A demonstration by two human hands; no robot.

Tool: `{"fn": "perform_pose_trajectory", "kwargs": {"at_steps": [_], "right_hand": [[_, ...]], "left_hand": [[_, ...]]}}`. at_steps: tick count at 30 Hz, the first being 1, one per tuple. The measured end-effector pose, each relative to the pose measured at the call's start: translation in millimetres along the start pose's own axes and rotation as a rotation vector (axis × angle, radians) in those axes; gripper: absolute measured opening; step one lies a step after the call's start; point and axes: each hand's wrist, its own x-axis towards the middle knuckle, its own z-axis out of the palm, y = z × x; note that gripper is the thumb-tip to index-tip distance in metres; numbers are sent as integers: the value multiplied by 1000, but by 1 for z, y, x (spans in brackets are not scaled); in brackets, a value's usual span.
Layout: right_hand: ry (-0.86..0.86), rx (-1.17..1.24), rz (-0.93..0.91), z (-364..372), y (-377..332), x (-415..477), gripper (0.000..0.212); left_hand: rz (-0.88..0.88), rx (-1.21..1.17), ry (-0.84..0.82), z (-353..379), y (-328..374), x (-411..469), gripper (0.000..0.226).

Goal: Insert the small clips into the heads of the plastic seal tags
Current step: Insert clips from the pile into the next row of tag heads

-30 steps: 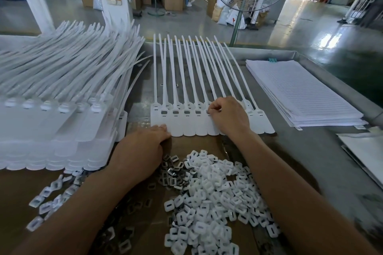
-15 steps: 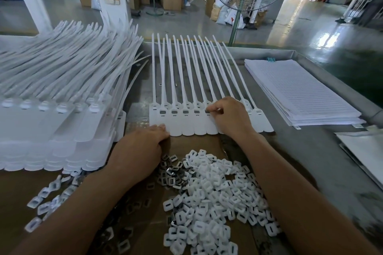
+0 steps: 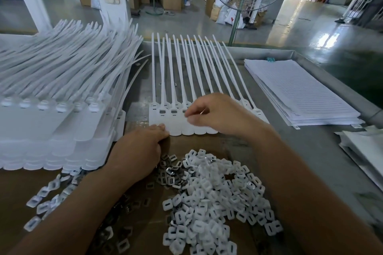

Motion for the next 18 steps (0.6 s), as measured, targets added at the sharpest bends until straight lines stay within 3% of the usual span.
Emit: {"fn": "perform_pose_trajectory", "kwargs": {"at_steps": [4,7,18], "right_hand": [[-234,-169,-87,22,-25,-11,14],[-302,-292,-107,31,-31,-10,21],[-231,-185,-98,38,-27,-11,10]], "left_hand": [[35,16,3,-2,0,0,47],[43,10,-15,-2,1,0,47],[28,15,17,-3,3,-2,39]]}}
